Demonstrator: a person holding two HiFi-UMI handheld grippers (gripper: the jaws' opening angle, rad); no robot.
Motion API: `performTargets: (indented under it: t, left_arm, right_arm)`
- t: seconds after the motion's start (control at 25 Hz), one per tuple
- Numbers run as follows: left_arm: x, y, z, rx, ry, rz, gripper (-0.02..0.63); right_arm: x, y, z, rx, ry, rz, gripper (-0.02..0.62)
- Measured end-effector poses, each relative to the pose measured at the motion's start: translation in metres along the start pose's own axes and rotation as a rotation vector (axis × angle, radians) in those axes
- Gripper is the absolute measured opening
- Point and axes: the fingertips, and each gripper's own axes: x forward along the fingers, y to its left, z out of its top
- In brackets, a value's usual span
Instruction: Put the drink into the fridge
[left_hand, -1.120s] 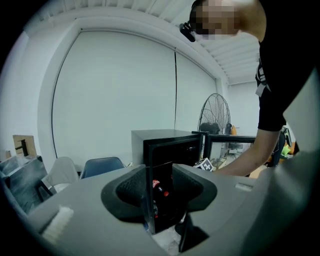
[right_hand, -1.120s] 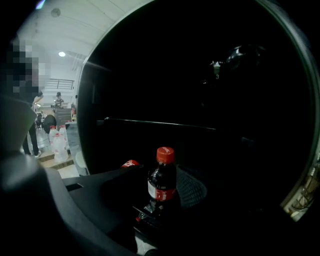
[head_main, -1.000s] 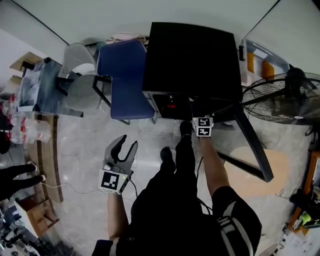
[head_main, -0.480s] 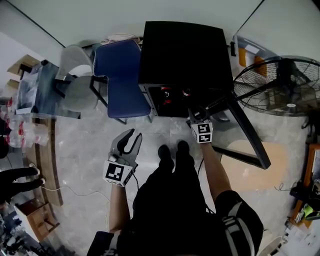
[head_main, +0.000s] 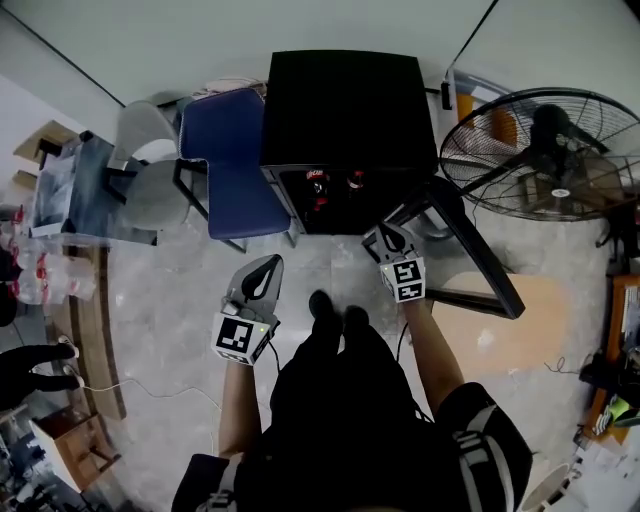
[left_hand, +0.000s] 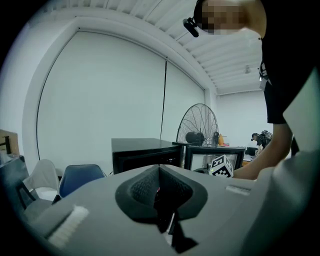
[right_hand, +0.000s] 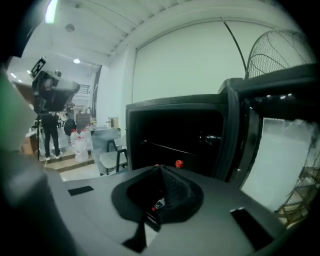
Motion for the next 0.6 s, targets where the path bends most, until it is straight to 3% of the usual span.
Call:
performTargets:
  t: [0.28,0.6]
  left_arm:
    - [0.002,-0.029,0.009,0.014,0.020,0.006,0.000]
    - [-0.001,-0.061,0.022,0.043,0.012,0.012,0.000]
  right_arm:
    - [-0.047,0.013,0.036,0.013,-0.061,0.064,0.002]
    - [-0.097,0.005,0.054,-0.073,-0.079,0.082,0.002]
